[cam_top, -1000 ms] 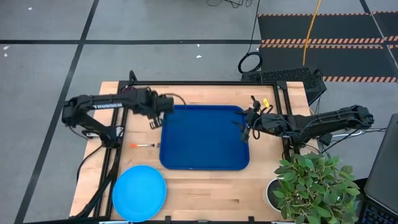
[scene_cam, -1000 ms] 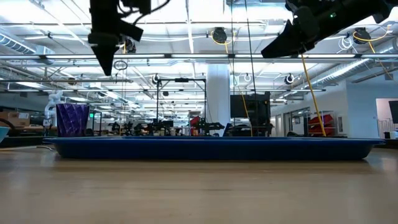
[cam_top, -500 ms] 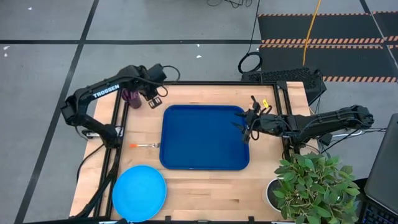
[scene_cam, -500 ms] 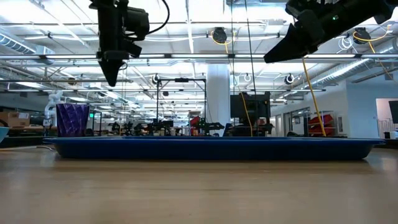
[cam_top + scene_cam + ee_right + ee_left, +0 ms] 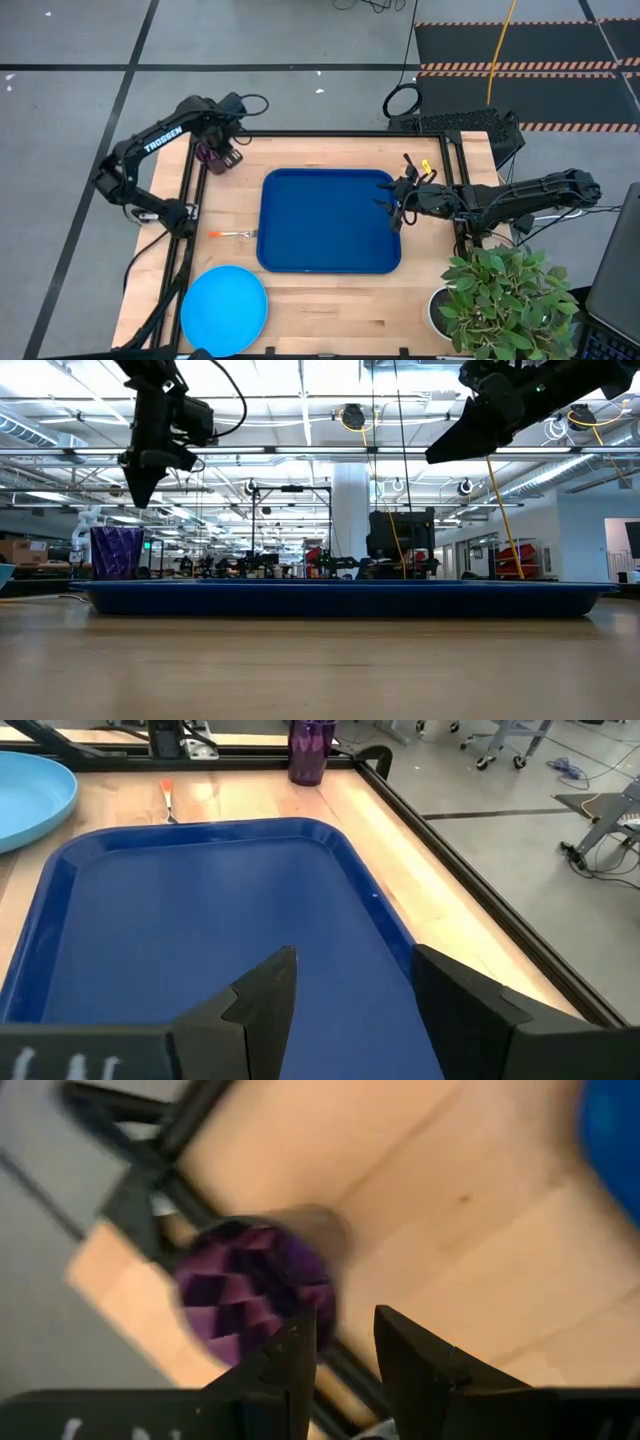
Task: Pick and place plate/cup/fork/spoon on tray
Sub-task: Put the violet glass on the top right of the blue serving tray
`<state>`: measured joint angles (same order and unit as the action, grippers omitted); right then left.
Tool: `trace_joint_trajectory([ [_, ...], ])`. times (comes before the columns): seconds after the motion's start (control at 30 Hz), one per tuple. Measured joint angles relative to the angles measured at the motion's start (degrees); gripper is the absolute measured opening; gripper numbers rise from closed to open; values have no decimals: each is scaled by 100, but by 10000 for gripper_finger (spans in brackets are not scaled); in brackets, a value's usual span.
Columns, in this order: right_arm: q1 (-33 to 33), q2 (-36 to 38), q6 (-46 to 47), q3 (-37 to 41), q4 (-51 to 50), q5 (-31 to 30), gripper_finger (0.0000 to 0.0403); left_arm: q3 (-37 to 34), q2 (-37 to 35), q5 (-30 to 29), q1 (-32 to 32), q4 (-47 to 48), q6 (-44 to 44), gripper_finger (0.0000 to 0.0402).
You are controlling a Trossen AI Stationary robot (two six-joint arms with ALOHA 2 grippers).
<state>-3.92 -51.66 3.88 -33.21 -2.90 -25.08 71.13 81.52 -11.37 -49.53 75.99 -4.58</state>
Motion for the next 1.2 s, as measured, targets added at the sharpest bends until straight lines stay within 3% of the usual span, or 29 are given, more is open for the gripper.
trace_joint_trajectory([
  [0.23, 0, 0, 0, 0, 1, -8, 192, -761, 12, 74, -70, -350, -121, 108],
  [0.4, 0, 0, 0, 0, 5, -13, 192, -1134, 13, -373, -202, -654, -164, 108],
  [0.53, 0, 0, -1, 0, 4, -13, 192, -1308, 11, -371, -281, -881, -280, 108],
  [0.93, 0, 0, -4, 0, 6, -14, 192, -1318, 11, -372, -286, -813, -325, 108],
  [1.2, 7, 0, -68, 0, 134, -26, 192, -789, -123, -434, -121, -493, -314, 108],
])
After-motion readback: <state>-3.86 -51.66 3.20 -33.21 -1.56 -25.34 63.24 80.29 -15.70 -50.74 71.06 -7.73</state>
